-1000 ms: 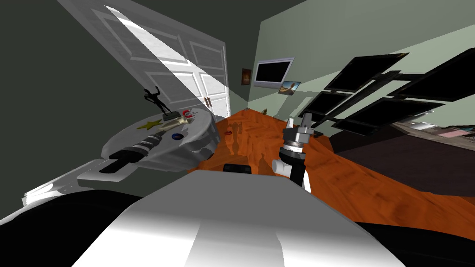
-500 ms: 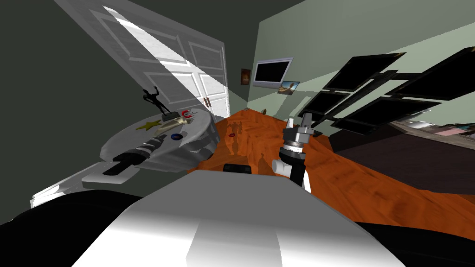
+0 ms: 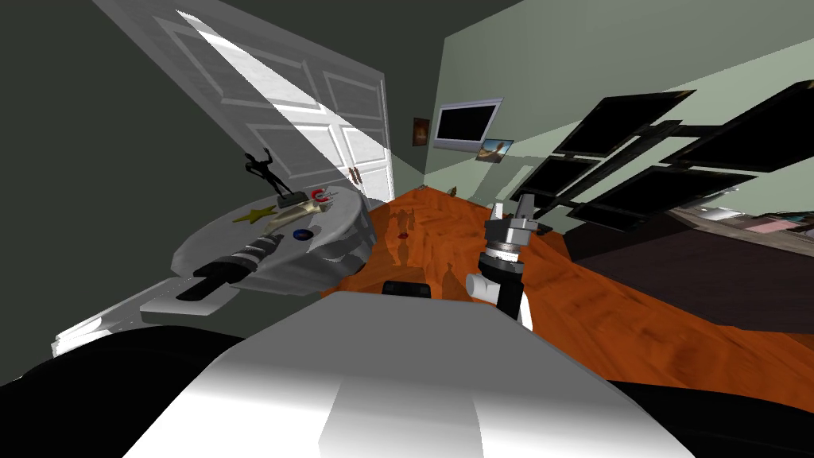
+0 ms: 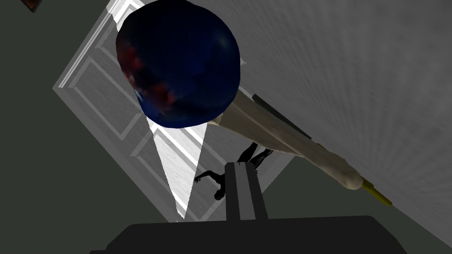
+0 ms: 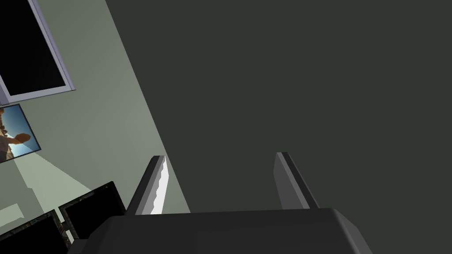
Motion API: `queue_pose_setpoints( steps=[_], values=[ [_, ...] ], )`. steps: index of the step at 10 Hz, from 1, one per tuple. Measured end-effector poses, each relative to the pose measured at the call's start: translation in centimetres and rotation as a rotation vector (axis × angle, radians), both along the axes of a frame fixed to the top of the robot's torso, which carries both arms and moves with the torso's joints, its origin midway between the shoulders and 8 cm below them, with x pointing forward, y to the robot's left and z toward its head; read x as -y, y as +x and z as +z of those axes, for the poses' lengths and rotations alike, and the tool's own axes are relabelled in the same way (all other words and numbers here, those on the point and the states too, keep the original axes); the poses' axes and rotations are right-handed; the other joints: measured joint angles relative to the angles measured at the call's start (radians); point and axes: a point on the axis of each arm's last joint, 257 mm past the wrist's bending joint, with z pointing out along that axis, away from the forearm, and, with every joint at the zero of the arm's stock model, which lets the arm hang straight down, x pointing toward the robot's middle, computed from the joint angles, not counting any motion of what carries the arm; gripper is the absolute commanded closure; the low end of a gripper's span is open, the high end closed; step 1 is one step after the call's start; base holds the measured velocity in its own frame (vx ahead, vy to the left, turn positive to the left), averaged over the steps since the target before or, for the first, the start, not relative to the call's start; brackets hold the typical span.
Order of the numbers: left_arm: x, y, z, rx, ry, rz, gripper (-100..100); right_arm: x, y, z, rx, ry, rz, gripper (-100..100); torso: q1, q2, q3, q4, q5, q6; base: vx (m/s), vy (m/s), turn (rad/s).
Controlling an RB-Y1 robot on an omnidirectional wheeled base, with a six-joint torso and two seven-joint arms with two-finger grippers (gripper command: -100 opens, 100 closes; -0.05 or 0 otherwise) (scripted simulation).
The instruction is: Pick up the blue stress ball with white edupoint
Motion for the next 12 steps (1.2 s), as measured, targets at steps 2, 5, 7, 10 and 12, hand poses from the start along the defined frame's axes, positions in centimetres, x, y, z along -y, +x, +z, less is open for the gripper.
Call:
queue_pose_setpoints(
  steps=[2,5,7,10,12],
  values=[
    [0.0,-0.1,1.4,-0.003,0.009,-0.012,-100,0.0,0.0,0.0,0.000,0.000,0.000,0,0.004,0.001,0.001,0.000,0.000,0.000,-0.021,0.061,0.010],
    [0.3,0.2,3.5,-0.013,0.017,-0.038,-100,0.0,0.0,0.0,0.000,0.000,0.000,0,0.003,0.001,0.000,0.000,0.001,0.000,-0.006,0.042,0.015],
    [0.8,0.4,4.2,-0.023,0.022,-0.056,-100,0.0,0.0,0.0,0.000,0.000,0.000,0,0.003,0.000,0.000,0.000,0.001,0.000,-0.005,0.039,0.016],
    [2.0,0.8,5.4,-0.044,0.028,-0.090,-100,0.0,0.0,0.0,0.000,0.000,0.000,0,0.002,0.000,0.000,0.000,0.000,0.000,0.003,0.035,0.020],
    [2.9,1.2,6.1,-0.060,0.030,-0.117,-100,0.0,0.0,0.0,0.000,0.000,0.000,0,0.002,0.000,0.000,0.000,0.001,0.000,0.003,0.034,0.025]
  ],
)
